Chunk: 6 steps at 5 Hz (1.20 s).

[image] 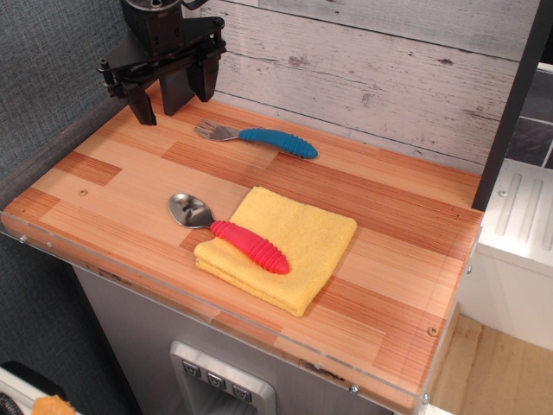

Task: Remove the red spatula from the cloth and keep it aside

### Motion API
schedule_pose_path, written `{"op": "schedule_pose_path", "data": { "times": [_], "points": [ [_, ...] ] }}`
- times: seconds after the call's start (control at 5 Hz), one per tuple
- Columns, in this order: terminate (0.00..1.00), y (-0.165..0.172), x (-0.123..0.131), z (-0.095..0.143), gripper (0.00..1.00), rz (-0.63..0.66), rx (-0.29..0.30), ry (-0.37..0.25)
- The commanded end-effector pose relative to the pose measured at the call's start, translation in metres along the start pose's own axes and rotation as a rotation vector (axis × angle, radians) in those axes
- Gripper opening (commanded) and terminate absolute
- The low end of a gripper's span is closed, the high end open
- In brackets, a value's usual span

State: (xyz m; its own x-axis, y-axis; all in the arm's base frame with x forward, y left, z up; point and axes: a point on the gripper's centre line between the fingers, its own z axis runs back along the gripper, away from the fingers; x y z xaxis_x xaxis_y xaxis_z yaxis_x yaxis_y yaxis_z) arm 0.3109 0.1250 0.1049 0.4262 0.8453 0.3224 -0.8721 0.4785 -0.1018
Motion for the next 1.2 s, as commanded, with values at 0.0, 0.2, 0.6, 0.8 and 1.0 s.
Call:
{"op": "schedule_pose_path", "data": {
  "times": [0.0,0.2,0.6,0.8,1.0],
  "points": [
    [0.00,0.000,0.000,0.000,1.00,0.000,0.000,0.000],
    [0.00,-0.001,-0.014,0.008,1.00,0.039,0.011,0.003],
    [0.00,-0.003,-0.048,0.005,1.00,0.148,0.010,0.021],
    [0.00,-0.011,-0.065,0.001,1.00,0.196,-0.035,0.042],
    [0.00,-0.020,-0.083,-0.003,1.00,0.272,-0.096,0.067]
  ]
}}
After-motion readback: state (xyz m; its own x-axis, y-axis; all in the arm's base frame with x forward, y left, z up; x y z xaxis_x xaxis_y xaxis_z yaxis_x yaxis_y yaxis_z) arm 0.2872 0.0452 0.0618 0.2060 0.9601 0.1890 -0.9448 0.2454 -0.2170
